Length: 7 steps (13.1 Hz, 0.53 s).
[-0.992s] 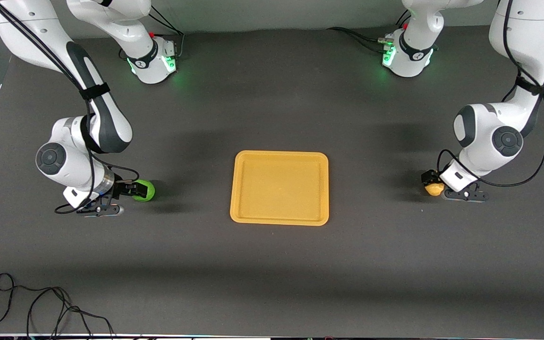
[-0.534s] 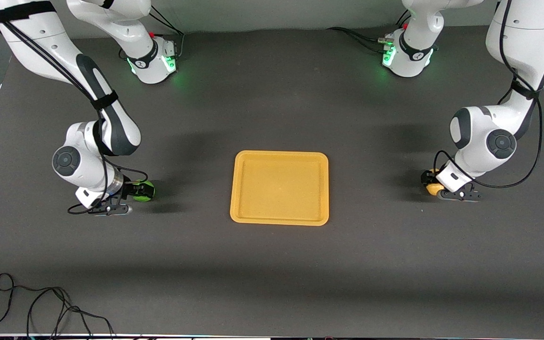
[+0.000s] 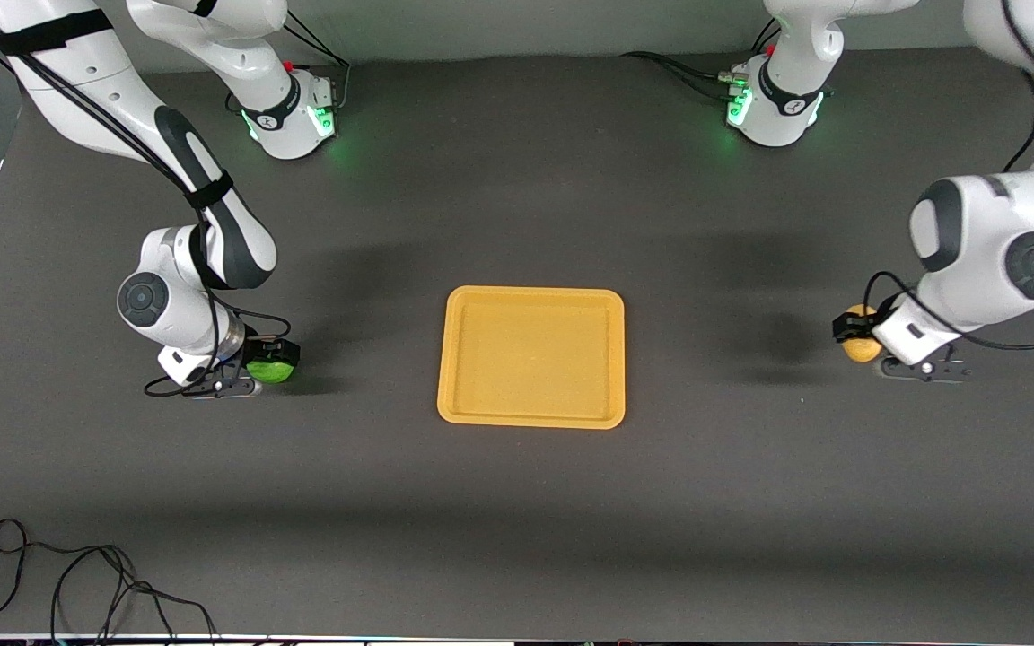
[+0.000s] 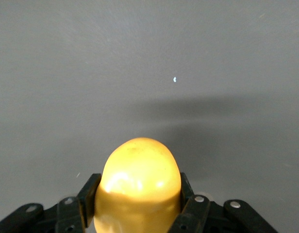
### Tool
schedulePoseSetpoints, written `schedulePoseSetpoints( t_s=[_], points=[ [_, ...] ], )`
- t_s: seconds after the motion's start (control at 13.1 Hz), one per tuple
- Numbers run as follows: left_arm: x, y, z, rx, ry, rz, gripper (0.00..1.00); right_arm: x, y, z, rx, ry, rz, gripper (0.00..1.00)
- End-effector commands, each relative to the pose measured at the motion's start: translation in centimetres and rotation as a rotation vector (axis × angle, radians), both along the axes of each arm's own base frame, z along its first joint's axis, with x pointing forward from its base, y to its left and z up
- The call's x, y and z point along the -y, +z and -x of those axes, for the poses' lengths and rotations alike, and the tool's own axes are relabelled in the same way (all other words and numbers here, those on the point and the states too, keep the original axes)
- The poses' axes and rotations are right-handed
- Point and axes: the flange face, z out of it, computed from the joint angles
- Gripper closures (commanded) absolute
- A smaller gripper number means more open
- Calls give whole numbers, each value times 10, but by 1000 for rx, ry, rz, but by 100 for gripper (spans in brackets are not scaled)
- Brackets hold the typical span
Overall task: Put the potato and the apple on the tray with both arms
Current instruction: 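Carry the yellow potato onto the tray with the left gripper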
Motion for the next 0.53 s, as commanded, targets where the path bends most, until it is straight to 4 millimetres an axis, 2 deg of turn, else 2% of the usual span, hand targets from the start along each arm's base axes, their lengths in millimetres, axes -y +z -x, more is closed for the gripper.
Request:
schedulePoseSetpoints(
  t_s=[0.0,0.15,0.31,0.46],
  points=[
    [50,48,-13,-24,48,-10,63,0,6,4,19,-1,7,24],
    [115,62,-14,-2,76,-16,63,-2,7,2,17,-1,7,43],
    [183,64,-10,14,102,-15,64,-4,18,-9,31,-10,6,45],
    [247,62,-14,28,132,-8,66,-7,45,-30,-33,-9,12,45]
  ],
)
